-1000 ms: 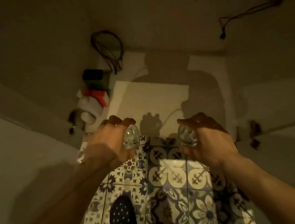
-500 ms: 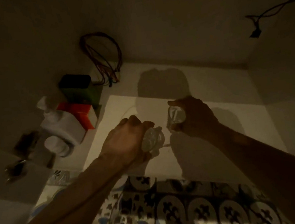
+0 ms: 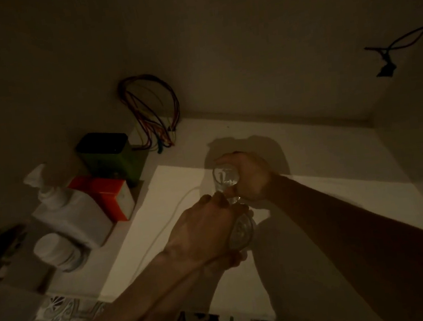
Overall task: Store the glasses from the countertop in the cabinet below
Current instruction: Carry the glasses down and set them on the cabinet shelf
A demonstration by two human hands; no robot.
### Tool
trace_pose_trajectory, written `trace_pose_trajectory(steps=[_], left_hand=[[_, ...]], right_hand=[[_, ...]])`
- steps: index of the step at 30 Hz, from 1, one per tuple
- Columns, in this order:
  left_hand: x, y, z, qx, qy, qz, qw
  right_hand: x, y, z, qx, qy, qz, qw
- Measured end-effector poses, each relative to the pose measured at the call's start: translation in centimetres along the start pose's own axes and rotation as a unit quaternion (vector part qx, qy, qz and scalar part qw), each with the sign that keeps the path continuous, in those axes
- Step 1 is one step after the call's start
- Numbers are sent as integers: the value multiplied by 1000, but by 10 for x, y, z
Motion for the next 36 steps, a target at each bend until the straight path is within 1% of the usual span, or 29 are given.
trace_pose_trajectory(steps=[8, 11, 14, 17, 20, 24, 27, 36], left_hand=[[13, 2, -8, 6, -11, 4, 1000], [14, 3, -6, 9, -10, 10, 1000], [14, 4, -4, 15, 2, 15, 1000], [17, 3, -3, 12, -3, 18, 1000], [19, 0, -6, 12, -8, 16, 1000], [18, -2, -6, 10, -2, -2, 1000], [15, -2, -6, 4, 0, -16, 1000], [4, -7, -2, -10, 24, -67, 997]], right_hand=[[7, 8, -13, -31, -34, -8, 999], [7, 7, -11, -33, -36, -2, 999], [9, 8, -11, -34, -37, -12, 999], [7, 7, -9, -27, -19, -23, 999], [-5, 2, -4, -10, 10, -8, 1000], [-21, -11, 12, 18, -28, 8, 999], [-36, -23, 22, 41, -24, 27, 999], [-56, -45, 42, 75, -58, 25, 995]])
Point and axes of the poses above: each hand's wrist, its own y-axis towards the middle knuckle, its own x-axis out of the palm, z = x × y, the point moved 4 cm from there along y, towards the middle knuckle, and after that the axes turned 5 degrees about z, right-handed, at the moved point
